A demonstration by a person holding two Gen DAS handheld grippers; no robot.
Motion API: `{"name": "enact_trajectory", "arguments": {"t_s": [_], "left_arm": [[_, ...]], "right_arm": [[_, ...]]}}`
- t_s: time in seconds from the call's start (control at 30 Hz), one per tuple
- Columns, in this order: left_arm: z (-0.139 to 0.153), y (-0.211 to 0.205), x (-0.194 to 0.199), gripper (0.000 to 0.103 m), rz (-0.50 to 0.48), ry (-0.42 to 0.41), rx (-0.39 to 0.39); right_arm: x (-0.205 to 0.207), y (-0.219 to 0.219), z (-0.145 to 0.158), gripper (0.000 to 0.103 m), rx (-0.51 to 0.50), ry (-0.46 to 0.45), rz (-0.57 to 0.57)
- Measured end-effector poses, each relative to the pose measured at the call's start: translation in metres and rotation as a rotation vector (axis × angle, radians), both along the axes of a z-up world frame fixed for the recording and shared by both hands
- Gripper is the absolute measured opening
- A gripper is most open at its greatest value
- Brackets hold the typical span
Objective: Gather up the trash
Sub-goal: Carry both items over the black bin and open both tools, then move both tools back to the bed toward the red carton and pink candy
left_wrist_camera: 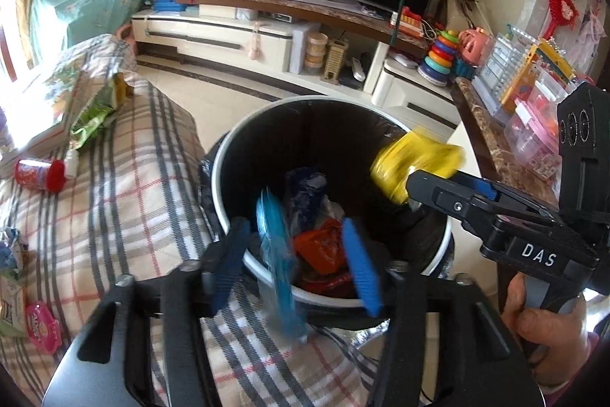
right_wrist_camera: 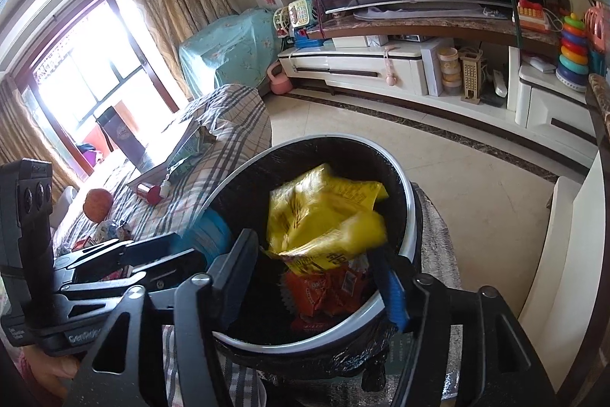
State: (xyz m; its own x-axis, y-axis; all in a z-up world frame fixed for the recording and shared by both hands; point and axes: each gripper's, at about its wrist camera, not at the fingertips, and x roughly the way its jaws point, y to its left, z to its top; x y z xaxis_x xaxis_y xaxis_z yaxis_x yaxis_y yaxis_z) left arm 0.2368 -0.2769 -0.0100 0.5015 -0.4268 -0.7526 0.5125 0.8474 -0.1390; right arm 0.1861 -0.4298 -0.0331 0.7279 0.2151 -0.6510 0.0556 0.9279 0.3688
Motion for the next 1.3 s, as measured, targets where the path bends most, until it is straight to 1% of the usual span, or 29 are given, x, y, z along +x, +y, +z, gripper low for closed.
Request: {"name": "enact_trajectory", "arguments": {"t_s": [0.03, 0.2, 0.27, 0.3, 0.37, 0.47, 0.63, 0.77, 1.07, 1.3], "left_arm": [[-0.001, 0.002, -0.001, 0.057, 0.004, 0.002, 0.000], [-0.003, 0.015, -0.004, 0.059, 0.033, 0.017, -0.009], [-0.004, 0.024, -0.009, 0.063, 0.051, 0.018, -0.017], [-0.004, 0.031, -0.013, 0.064, 0.064, 0.015, -0.022], [-0.004, 0.042, -0.020, 0.066, 0.085, 0.010, -0.030], [-0.003, 0.061, -0.030, 0.068, 0.118, 0.007, -0.041], [-0.004, 0.096, -0.046, 0.070, 0.187, 0.002, -0.058], [-0.006, 0.134, -0.057, 0.071, 0.256, -0.001, -0.070], [-0.016, 0.212, -0.074, 0.071, 0.418, 0.010, -0.092], [-0.028, 0.253, -0.078, 0.071, 0.502, 0.033, -0.088]], "right_arm": [[-0.001, 0.000, 0.000, 0.068, 0.001, -0.002, -0.003], [-0.005, 0.001, 0.001, 0.072, 0.010, -0.004, -0.007], [-0.008, 0.005, 0.002, 0.080, 0.016, -0.009, -0.004], [-0.010, 0.008, 0.003, 0.082, 0.019, -0.014, -0.001], [-0.014, 0.016, 0.005, 0.089, 0.022, -0.023, 0.007], [-0.021, 0.031, 0.005, 0.095, 0.030, -0.034, 0.028], [-0.026, 0.061, 0.003, 0.097, 0.025, -0.030, 0.081], [-0.030, 0.089, 0.001, 0.098, 0.017, -0.032, 0.136], [-0.035, 0.154, 0.002, 0.099, -0.046, -0.053, 0.279], [-0.032, 0.191, -0.005, 0.099, -0.050, -0.040, 0.358]]}}
